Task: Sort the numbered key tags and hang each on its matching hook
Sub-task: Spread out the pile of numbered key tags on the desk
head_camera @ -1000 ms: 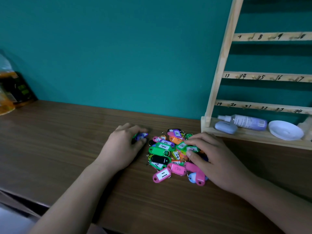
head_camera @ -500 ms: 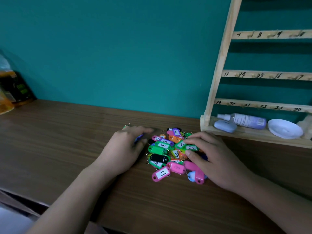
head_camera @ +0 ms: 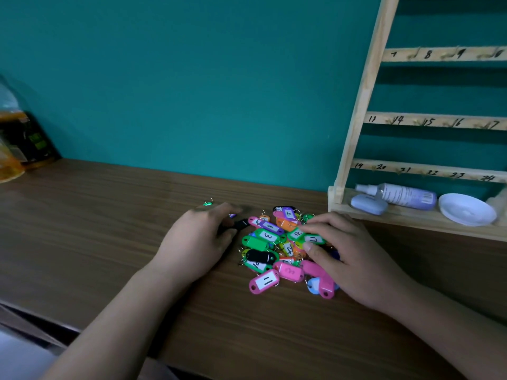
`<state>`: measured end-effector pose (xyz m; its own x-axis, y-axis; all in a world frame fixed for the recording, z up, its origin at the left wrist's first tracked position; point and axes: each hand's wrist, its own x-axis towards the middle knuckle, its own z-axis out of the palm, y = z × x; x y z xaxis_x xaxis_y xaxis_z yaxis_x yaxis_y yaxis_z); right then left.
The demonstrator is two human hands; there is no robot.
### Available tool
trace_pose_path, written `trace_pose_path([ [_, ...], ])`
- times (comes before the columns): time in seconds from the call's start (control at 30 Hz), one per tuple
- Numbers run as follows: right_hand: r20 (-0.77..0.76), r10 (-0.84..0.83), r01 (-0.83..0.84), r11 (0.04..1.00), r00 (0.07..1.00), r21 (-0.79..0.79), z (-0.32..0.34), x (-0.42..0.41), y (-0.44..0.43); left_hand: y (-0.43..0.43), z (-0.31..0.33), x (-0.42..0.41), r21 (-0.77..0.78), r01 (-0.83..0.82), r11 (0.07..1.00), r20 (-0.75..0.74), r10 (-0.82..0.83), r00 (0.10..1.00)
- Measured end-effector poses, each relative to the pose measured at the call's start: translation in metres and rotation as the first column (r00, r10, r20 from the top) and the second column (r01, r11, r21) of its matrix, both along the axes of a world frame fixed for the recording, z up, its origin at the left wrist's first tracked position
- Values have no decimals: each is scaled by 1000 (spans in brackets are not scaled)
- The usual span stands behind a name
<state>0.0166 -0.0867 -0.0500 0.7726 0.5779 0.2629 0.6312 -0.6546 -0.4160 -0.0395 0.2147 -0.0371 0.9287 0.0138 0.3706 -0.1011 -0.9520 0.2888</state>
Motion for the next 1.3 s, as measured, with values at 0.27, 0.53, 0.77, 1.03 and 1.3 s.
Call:
trace_pose_path([
  [0.27,194,119,-125,992,974,16,7,-25,37,-5,1,10,-11,-21,1000,-4,21,1000],
  [0.53,198,121,-119,993,973,-23,5,-35,65,-4,1,9,27,-62,998,13,62,998],
  [0.77,188,81,-76,997,979,-33,4,-31,63,2,1,6,-87,-98,991,7,99,995],
  [1.03,160,65,-77,994,985,72,7,-30,60,14,2,3,-187,-109,976,-8,110,994],
  [1.3,132,69,-81,993,989,91,11,-28,56,-3,22,-18,-172,123,977,72,-112,991],
])
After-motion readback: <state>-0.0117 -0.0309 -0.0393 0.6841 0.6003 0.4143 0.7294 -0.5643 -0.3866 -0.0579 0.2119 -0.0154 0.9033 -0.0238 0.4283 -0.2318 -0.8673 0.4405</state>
